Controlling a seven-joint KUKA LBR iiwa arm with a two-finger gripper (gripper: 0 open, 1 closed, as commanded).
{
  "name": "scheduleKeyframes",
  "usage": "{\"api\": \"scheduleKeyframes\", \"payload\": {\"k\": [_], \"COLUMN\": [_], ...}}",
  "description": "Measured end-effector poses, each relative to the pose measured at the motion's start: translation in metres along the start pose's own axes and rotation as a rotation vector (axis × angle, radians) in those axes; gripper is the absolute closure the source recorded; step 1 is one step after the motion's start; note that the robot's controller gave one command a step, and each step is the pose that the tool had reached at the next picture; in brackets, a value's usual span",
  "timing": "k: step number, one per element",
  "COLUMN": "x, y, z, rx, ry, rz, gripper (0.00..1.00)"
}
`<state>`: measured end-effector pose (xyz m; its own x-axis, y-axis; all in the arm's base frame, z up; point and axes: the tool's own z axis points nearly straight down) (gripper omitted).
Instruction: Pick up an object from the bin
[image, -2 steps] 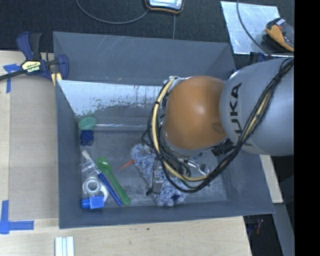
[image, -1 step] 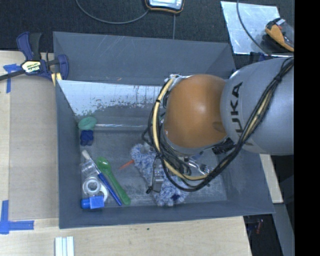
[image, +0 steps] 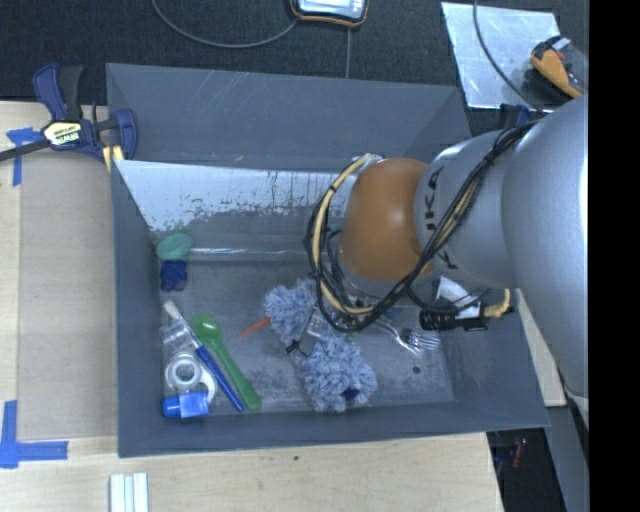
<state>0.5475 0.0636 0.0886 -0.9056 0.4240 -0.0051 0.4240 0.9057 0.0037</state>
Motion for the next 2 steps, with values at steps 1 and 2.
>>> {"api": "scheduleKeyframes", "payload": {"k": [1, 2], "x": [-0.0149, -0.0059], "y": [-0.0011, -0.0030], "z": [0.0167, 0.0138], "rx": [-0.001, 0.003], "ry": [-0.003, 0.003], "rz": [-0.330, 0.038], "gripper": [0.00, 0.00]}}
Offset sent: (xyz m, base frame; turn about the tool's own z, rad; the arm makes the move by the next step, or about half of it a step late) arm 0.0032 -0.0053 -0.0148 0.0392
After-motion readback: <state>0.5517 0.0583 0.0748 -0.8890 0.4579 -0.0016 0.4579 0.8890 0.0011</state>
